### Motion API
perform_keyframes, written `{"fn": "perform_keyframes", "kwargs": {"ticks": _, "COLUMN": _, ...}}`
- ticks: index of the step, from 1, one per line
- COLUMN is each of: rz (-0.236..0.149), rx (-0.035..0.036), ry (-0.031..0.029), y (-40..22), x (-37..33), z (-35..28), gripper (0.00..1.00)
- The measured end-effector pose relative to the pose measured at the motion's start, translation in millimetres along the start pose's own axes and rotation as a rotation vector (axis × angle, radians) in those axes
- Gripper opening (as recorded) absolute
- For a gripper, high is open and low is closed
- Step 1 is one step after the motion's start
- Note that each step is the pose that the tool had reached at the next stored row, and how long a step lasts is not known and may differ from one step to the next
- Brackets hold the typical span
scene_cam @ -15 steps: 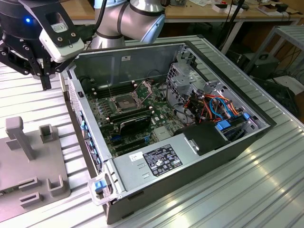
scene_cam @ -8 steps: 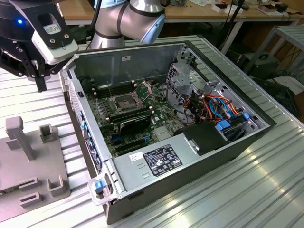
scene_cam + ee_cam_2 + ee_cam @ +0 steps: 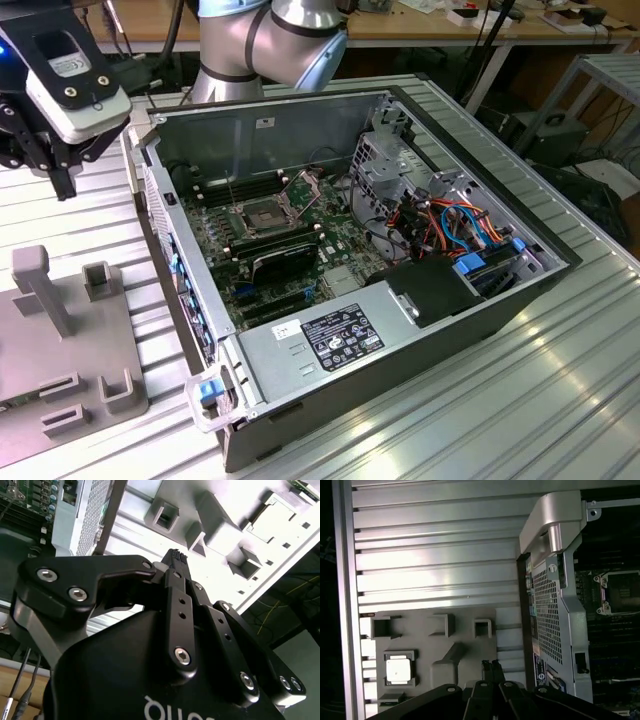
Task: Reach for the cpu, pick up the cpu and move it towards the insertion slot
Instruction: 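Reach for the cpu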
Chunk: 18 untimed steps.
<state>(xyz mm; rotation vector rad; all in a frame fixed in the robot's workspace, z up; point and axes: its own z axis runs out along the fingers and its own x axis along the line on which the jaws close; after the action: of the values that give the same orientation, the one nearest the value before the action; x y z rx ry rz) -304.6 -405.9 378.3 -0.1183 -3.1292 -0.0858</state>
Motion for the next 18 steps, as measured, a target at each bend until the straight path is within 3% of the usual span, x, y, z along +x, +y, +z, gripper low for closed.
{"fn": "perform_keyframes", "kwargs": {"ticks": 11, "rz": 0.0, "rx": -0.0004, "ry": -0.0051, "y": -2.4, "x": 25.1, "z": 0.6, "gripper": 0.11}}
{"fn": "perform_keyframes", "kwargs": {"ticks": 18, "rz": -0.001, "rx": -0.001, "ry": -0.0124, "y": -3.7, "x": 41.2, "z": 0.8, "gripper": 0.11}}
